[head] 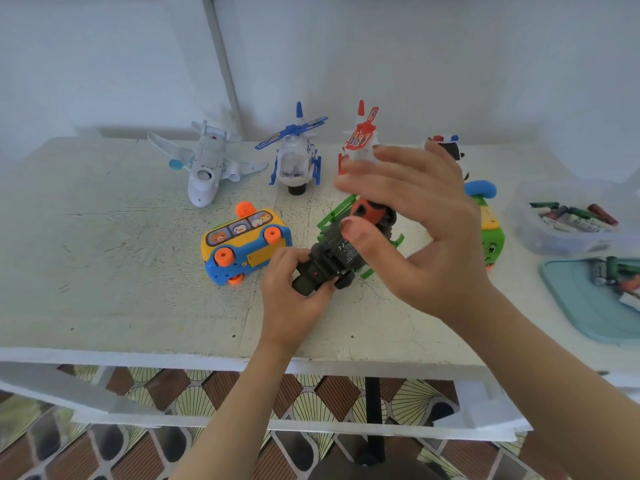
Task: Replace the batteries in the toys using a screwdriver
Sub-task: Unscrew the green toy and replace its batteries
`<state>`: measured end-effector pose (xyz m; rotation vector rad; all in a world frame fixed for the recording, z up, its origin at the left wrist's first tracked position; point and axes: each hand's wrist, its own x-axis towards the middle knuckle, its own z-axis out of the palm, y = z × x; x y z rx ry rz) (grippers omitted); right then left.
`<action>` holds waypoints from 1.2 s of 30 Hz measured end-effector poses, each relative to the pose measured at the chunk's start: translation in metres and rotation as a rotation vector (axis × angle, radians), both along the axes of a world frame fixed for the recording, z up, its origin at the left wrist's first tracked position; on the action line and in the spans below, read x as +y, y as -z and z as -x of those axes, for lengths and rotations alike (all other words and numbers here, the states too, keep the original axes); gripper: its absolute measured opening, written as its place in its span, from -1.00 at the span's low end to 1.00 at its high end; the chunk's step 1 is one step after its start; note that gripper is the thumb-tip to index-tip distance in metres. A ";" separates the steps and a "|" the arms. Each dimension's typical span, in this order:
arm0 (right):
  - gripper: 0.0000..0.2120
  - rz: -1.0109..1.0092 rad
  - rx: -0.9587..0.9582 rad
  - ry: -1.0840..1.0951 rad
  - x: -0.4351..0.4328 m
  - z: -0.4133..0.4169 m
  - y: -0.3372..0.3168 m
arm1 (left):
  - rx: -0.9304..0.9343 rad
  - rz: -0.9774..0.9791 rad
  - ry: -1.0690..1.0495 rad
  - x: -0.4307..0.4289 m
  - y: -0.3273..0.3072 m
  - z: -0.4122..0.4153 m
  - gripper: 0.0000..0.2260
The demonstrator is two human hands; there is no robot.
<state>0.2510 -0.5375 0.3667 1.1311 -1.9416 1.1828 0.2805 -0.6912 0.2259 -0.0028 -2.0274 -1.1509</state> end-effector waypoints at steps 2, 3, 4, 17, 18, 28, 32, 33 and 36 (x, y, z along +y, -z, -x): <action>-0.78 0.058 0.029 0.013 -0.001 0.002 -0.001 | -0.009 -0.002 -0.004 0.000 0.000 0.000 -0.63; -0.80 0.093 0.014 0.028 -0.003 0.003 -0.001 | -0.012 -0.001 -0.004 0.000 0.000 0.000 -0.63; -0.83 0.117 -0.006 0.046 -0.004 0.005 -0.002 | -0.013 0.001 -0.003 0.000 0.001 0.000 -0.62; -0.75 0.060 -0.216 -0.077 -0.006 0.010 -0.007 | -0.037 0.000 0.002 0.000 0.000 0.000 -0.63; -0.75 0.074 -0.206 -0.066 -0.007 0.010 -0.008 | -0.038 -0.001 0.001 0.000 0.000 0.000 -0.63; -0.64 -0.020 -0.223 -0.110 -0.004 0.009 -0.006 | -0.038 0.001 0.009 0.000 0.000 -0.001 -0.63; -0.67 0.050 -0.187 -0.053 -0.008 0.010 -0.010 | -0.031 0.008 -0.005 -0.001 -0.001 -0.001 -0.63; -0.64 0.047 -0.175 -0.054 -0.008 0.010 -0.010 | -0.031 0.008 -0.004 0.000 -0.001 -0.001 -0.63; -0.55 -0.024 -0.232 -0.099 -0.006 0.010 -0.008 | -0.037 0.012 -0.001 -0.001 -0.001 0.000 -0.65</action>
